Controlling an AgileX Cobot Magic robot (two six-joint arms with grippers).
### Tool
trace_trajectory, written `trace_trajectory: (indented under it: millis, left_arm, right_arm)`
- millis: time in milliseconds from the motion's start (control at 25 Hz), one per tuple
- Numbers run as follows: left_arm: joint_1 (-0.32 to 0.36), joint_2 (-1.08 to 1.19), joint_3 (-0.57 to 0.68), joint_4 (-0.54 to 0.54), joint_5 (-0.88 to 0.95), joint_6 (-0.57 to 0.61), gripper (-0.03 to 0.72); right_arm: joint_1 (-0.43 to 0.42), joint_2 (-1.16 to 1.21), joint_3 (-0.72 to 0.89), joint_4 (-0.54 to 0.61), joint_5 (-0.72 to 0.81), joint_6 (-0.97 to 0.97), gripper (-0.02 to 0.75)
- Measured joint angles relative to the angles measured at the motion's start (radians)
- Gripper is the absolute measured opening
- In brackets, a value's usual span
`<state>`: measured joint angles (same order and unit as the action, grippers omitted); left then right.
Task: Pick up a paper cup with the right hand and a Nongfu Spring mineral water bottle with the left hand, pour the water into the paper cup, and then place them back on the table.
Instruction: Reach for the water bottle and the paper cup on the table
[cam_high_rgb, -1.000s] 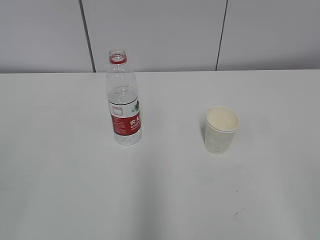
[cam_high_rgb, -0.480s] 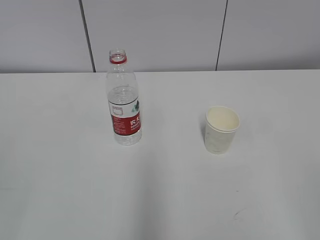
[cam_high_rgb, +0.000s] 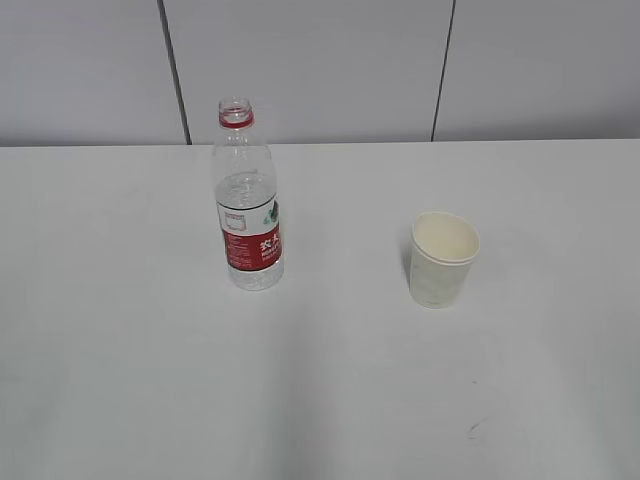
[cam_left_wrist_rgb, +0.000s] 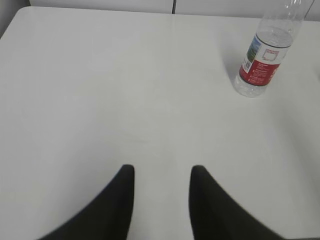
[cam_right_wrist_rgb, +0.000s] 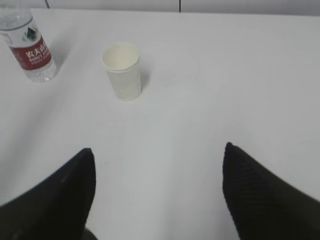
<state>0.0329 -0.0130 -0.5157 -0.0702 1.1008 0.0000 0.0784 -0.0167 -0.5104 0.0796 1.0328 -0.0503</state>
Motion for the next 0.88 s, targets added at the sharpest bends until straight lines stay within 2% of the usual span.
trace_trajectory:
  millis: [400,880]
  left_arm:
    - [0.000,0.000,0.000,0.000,0.000,0.000,0.239]
    - [0.000,0.000,0.000,0.000,0.000,0.000,0.239]
  right_arm:
    - [0.000,0.000,0.002,-0.002,-0.182,0.000,0.587]
    - [0.000,0.000,0.008,-0.002,-0.202,-0.003,0.587]
